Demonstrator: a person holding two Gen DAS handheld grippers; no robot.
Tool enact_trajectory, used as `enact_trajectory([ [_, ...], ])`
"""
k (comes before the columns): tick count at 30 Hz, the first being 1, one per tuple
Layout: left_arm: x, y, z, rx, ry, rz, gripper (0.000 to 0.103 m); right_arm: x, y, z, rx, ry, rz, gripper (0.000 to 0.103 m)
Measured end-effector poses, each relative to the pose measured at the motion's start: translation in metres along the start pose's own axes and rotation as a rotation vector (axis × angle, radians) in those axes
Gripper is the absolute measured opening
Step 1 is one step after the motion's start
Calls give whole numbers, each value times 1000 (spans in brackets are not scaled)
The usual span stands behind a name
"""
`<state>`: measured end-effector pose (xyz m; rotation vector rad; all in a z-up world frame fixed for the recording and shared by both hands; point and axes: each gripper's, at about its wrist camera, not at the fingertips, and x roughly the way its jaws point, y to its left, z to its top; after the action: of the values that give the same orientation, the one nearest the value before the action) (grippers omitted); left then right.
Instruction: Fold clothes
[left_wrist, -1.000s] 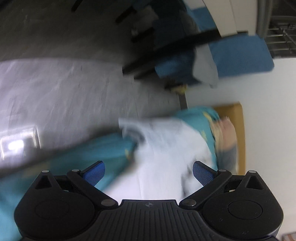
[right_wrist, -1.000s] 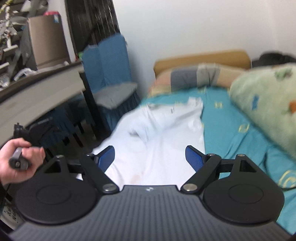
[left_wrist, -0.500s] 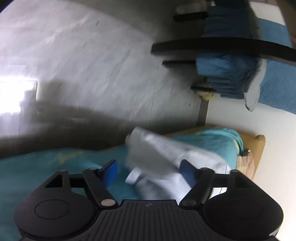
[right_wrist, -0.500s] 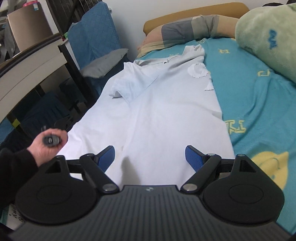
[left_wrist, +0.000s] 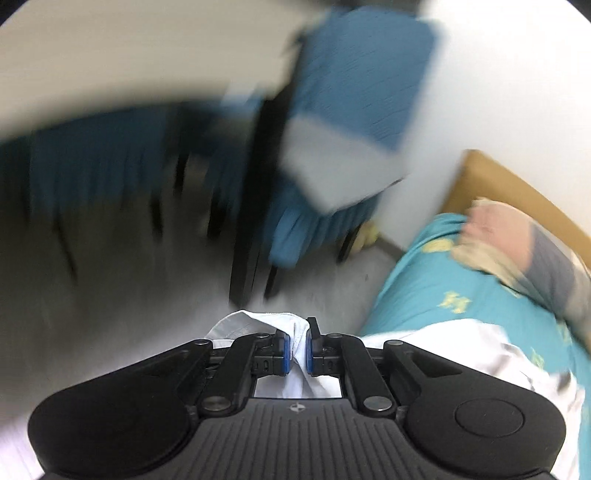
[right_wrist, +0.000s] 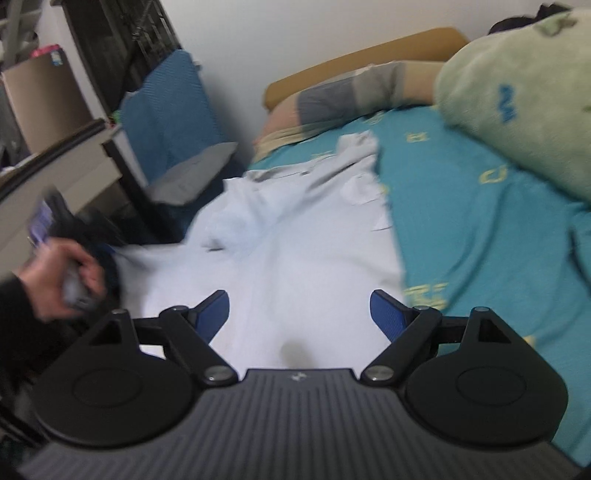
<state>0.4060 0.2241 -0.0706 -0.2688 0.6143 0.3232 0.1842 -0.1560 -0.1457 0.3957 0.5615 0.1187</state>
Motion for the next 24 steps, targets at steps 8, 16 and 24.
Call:
enact_trajectory([
  [8, -102, -172, -13, 438, -185, -151, 8, -8, -12, 4, -5, 0, -68, 85],
  [16, -95, -296, -87, 517, -62, -246, 8, -21, -34, 12, 34, -37, -71, 85],
  [24, -46, -268, -117, 424, 143, -272, 47, 2, -48, 5, 39, 15, -66, 85],
])
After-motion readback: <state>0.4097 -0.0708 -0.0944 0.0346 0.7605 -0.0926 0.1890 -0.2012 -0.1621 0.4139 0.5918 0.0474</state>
